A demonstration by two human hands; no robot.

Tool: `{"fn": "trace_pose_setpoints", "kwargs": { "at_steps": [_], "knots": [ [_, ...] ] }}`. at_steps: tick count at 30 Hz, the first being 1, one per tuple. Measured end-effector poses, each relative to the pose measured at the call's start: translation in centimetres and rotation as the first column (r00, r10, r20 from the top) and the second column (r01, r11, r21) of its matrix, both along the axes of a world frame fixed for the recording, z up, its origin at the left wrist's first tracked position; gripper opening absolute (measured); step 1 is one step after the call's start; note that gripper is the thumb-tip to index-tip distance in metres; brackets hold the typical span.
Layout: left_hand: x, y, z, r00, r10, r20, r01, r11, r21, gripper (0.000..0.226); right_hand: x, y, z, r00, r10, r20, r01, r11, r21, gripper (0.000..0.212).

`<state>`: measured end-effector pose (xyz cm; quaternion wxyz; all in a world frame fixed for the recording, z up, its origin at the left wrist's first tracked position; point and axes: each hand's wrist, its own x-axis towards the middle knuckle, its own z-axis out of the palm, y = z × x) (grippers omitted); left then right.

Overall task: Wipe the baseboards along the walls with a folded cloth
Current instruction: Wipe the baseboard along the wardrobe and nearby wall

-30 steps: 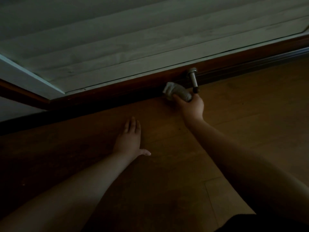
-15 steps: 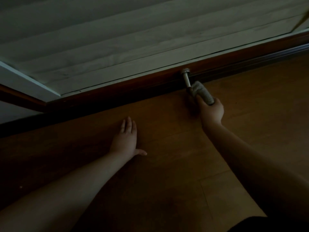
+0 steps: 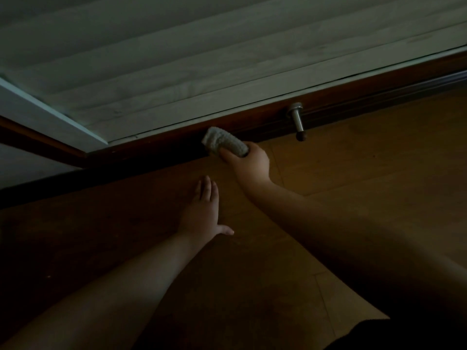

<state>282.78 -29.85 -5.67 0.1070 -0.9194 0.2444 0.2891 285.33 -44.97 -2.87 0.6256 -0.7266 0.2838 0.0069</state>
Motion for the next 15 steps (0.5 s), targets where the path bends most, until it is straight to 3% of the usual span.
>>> {"fn": "trace_pose_setpoints", "kwargs": {
  "at_steps": [6,12,15],
  "knots": [
    [0.2,0.0,-0.3,1.000,-0.016,-0.006,0.016,0.999,0.029,0.135,-0.3,-3.4,-0.2,0.977,-0.209,-0.036,0.212,0.964,0.161,0.035],
    [0.3,0.0,-0.5,0.999,-0.033,0.009,0.033,0.998,0.048,0.136,-1.3,-5.6,-0.5,0.876,-0.477,-0.073,0.473,0.819,0.324,0.041],
    [0.3,0.0,-0.5,1.000,-0.016,-0.008,0.017,0.998,0.052,0.136,-1.8,-6.5,-1.1,0.876,-0.480,-0.047,0.471,0.828,0.305,0.032]
  ]
}}
